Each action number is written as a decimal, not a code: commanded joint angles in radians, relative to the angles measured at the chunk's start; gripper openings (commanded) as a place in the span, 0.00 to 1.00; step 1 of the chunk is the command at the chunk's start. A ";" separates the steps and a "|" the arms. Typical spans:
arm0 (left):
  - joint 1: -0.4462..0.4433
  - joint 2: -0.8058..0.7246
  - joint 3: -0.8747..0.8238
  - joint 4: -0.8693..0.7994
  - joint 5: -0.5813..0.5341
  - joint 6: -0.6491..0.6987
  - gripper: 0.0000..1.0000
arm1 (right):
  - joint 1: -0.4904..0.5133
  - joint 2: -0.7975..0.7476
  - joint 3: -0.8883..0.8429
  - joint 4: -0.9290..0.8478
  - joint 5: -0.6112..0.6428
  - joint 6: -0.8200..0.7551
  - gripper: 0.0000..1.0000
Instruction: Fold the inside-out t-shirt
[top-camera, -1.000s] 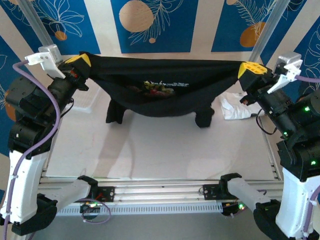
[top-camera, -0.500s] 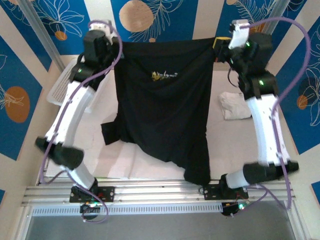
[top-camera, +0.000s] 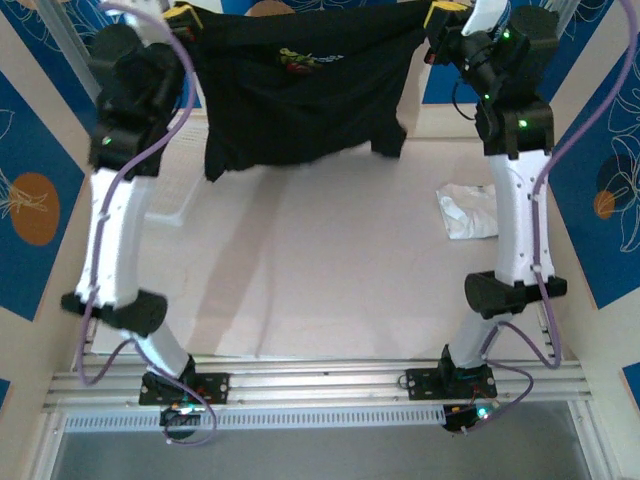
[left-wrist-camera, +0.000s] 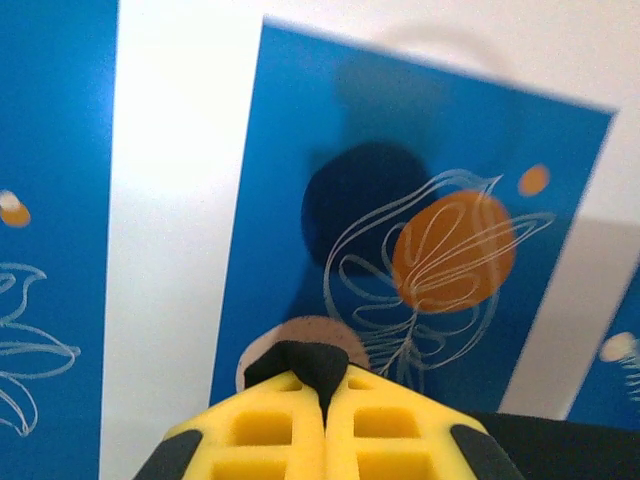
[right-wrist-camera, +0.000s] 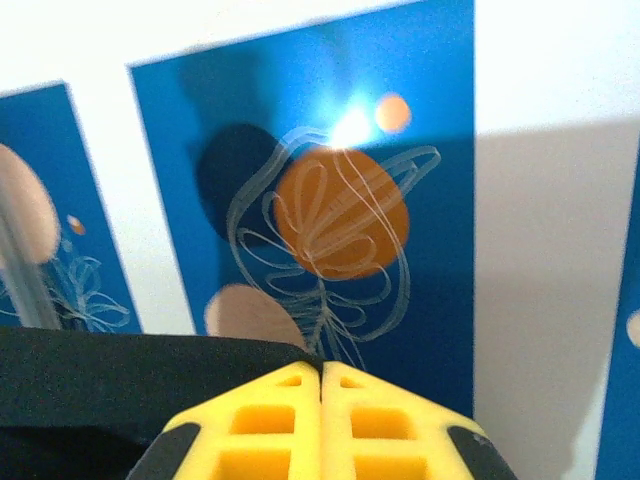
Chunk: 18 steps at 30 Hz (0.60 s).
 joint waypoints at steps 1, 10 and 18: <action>-0.015 -0.151 -0.210 0.087 0.054 -0.006 0.00 | 0.014 -0.116 -0.145 0.006 -0.003 -0.008 0.00; -0.153 -0.610 -1.315 0.163 0.110 -0.227 0.00 | -0.002 -0.447 -0.936 -0.046 0.030 0.028 0.00; -0.262 -0.556 -1.685 0.216 0.070 -0.350 0.00 | -0.003 -0.456 -1.296 -0.037 -0.054 0.083 0.00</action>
